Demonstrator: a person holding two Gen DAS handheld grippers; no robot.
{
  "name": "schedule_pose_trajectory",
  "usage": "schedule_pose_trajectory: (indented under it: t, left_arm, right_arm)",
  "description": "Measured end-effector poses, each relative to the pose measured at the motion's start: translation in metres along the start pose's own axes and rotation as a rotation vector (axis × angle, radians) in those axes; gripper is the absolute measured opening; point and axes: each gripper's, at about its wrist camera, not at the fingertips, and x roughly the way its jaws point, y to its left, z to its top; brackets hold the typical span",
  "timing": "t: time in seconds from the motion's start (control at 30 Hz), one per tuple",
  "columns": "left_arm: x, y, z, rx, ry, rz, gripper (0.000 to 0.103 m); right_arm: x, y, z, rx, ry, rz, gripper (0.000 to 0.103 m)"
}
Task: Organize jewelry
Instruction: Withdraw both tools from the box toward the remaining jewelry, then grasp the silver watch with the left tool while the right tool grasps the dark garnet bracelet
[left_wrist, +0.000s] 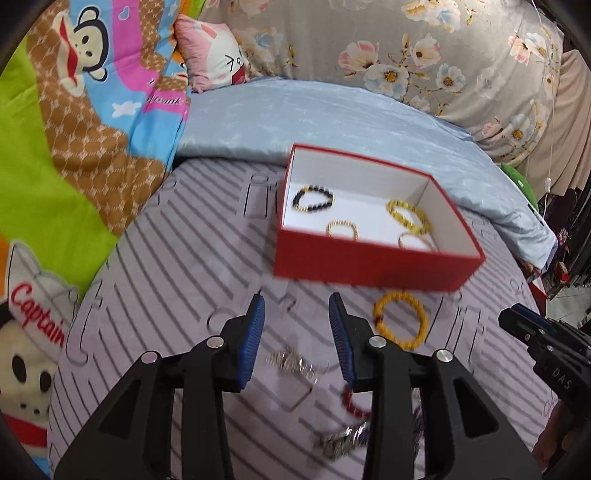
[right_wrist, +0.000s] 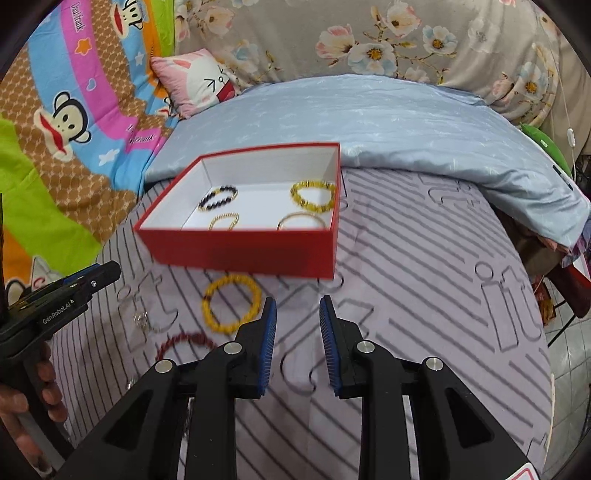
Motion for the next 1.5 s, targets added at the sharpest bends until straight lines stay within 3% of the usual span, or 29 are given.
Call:
schedule_pose_trajectory:
  t: [0.27, 0.53, 0.97, 1.07, 1.2, 1.33, 1.5]
  left_arm:
    - [-0.008, 0.003, -0.049, -0.011, 0.080, -0.017, 0.034]
    - [-0.015, -0.005, -0.069, -0.028, 0.105, -0.077, 0.038]
    - [-0.005, -0.017, -0.081, -0.030, 0.142, -0.112, 0.042]
    - [-0.004, -0.022, -0.082, -0.013, 0.143, -0.109, 0.050]
    - [0.000, -0.028, -0.084, -0.002, 0.136, -0.095, 0.050]
    - [0.002, -0.031, -0.084, 0.009, 0.125, -0.101, 0.048]
    - [0.002, -0.026, -0.083, -0.010, 0.130, -0.141, 0.029]
  right_arm:
    - [-0.012, 0.012, -0.046, 0.004, 0.067, 0.039, 0.025]
    - [-0.013, 0.030, -0.073, -0.018, 0.112, 0.073, 0.025]
    - [-0.013, 0.035, -0.081, -0.025, 0.129, 0.090, 0.025]
    - [-0.013, 0.035, -0.081, -0.022, 0.131, 0.092, 0.025]
    - [-0.013, 0.035, -0.082, -0.021, 0.132, 0.093, 0.025]
    - [-0.013, 0.035, -0.082, -0.025, 0.136, 0.099, 0.025]
    - [-0.009, 0.039, -0.085, -0.030, 0.148, 0.111, 0.025]
